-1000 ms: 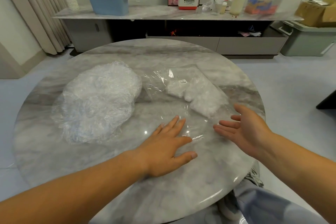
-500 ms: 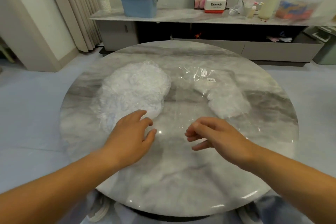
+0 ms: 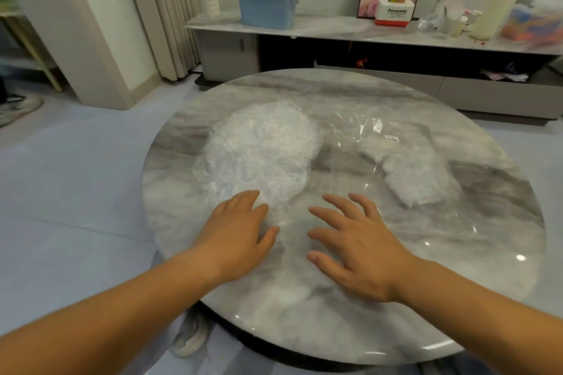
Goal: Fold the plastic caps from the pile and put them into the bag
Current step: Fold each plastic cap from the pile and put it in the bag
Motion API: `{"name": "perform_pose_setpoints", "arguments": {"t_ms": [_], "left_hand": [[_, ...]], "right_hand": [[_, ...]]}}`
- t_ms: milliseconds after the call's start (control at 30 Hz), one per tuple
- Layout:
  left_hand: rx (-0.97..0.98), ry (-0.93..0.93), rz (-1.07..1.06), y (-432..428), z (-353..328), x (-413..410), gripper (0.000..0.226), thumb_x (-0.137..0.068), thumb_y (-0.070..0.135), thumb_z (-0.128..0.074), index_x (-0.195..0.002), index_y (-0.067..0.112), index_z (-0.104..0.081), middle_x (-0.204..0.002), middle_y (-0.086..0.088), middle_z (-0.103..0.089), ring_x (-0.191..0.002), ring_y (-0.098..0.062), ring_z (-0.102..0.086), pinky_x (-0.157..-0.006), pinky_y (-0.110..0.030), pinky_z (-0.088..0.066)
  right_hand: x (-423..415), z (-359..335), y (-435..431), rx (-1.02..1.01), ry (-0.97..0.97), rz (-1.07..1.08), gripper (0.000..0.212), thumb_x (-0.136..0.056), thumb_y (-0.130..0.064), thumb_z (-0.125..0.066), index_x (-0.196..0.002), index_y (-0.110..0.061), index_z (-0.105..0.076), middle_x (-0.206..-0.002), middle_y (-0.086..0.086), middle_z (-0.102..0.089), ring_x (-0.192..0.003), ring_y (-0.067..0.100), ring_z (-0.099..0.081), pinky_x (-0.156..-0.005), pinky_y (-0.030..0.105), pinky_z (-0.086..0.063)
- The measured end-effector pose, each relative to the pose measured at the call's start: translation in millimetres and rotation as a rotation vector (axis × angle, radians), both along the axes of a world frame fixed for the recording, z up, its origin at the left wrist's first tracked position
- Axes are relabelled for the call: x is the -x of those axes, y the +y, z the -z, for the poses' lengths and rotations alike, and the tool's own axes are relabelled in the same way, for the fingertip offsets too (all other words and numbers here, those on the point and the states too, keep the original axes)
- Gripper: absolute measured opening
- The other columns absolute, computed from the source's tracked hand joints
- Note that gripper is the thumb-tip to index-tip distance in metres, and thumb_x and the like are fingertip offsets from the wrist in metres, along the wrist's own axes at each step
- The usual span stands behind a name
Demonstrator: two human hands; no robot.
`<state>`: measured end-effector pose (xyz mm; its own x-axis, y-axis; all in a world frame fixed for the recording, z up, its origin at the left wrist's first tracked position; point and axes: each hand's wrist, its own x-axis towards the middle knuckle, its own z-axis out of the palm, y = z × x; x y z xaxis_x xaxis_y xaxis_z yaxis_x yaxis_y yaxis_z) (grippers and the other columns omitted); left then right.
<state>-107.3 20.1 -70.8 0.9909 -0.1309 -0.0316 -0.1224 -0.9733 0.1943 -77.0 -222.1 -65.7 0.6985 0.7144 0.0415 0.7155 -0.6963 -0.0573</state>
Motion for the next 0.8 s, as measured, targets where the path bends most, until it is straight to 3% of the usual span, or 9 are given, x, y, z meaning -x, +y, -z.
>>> {"name": "perform_pose_setpoints", "arguments": {"t_ms": [67, 100, 233, 333, 533, 667, 800], "left_hand": [[0.012, 0.037, 0.001, 2, 0, 0, 0.053, -0.102, 0.057, -0.034, -0.145, 0.029, -0.046, -0.169, -0.007, 0.002, -0.155, -0.021, 0.003, -0.122, -0.033, -0.007], [0.011, 0.058, 0.006, 2, 0, -1, 0.055, -0.101, 0.059, -0.031, -0.146, 0.030, -0.044, -0.169, -0.006, 0.007, -0.155, -0.020, 0.008, -0.122, -0.034, -0.003], [-0.064, 0.072, 0.046, 2, 0, -1, 0.091, -0.083, 0.070, 0.003, -0.154, 0.025, -0.032, -0.169, -0.004, -0.005, -0.155, -0.018, 0.001, -0.122, -0.034, -0.002], [-0.090, 0.029, 0.069, 1, 1, 1, 0.098, -0.078, 0.068, 0.009, -0.156, 0.022, -0.029, -0.168, -0.001, -0.013, -0.154, -0.016, -0.006, -0.121, -0.034, -0.004], [0.015, 0.012, 0.096, -3, 3, -1, 0.084, -0.085, 0.066, 0.002, -0.151, 0.031, -0.037, -0.168, 0.000, -0.008, -0.153, -0.016, -0.007, -0.120, -0.034, -0.007], [0.031, 0.013, 0.086, -7, 7, -7, 0.085, -0.085, 0.061, 0.005, -0.147, 0.027, -0.041, -0.165, 0.005, -0.019, -0.150, -0.012, -0.015, -0.116, -0.034, -0.011], [0.036, -0.006, 0.073, -8, 7, -8, 0.087, -0.082, 0.062, 0.004, -0.150, 0.026, -0.038, -0.159, 0.009, -0.029, -0.145, -0.010, -0.021, -0.110, -0.029, -0.012]], "right_hand": [[-6, 2, 7, 0.043, -0.001, -0.036, 0.060, -0.099, -0.065, -0.025, -0.122, -0.030, -0.068, -0.149, 0.000, -0.053, -0.150, 0.027, -0.032, -0.121, 0.049, -0.002], [-8, 2, 9, 0.065, 0.004, -0.036, 0.063, -0.098, -0.065, -0.022, -0.125, -0.028, -0.066, -0.149, 0.001, -0.053, -0.150, 0.026, -0.031, -0.121, 0.049, 0.001], [-14, 5, 9, 0.114, 0.005, 0.002, 0.091, -0.091, -0.074, 0.006, -0.126, -0.026, -0.063, -0.132, -0.005, -0.059, -0.144, 0.021, -0.036, -0.120, 0.042, 0.012], [-13, 4, 1, 0.116, -0.045, 0.035, 0.108, -0.081, -0.074, 0.026, -0.118, -0.028, -0.065, -0.118, -0.009, -0.063, -0.133, 0.016, -0.045, -0.119, 0.039, 0.009], [-11, 7, -13, 0.028, -0.045, 0.083, 0.095, -0.091, -0.073, 0.012, -0.108, -0.029, -0.070, -0.106, -0.013, -0.068, -0.123, 0.014, -0.055, -0.119, 0.038, -0.004], [-8, 2, -13, 0.080, -0.028, 0.111, 0.083, -0.092, -0.070, 0.003, -0.111, -0.030, -0.068, -0.108, -0.013, -0.066, -0.125, 0.011, -0.051, -0.121, 0.037, -0.003], [-9, 0, -16, 0.092, -0.046, 0.141, 0.105, -0.081, -0.074, 0.026, -0.107, -0.031, -0.066, -0.104, -0.013, -0.064, -0.120, 0.008, -0.050, -0.119, 0.035, -0.002]]}}
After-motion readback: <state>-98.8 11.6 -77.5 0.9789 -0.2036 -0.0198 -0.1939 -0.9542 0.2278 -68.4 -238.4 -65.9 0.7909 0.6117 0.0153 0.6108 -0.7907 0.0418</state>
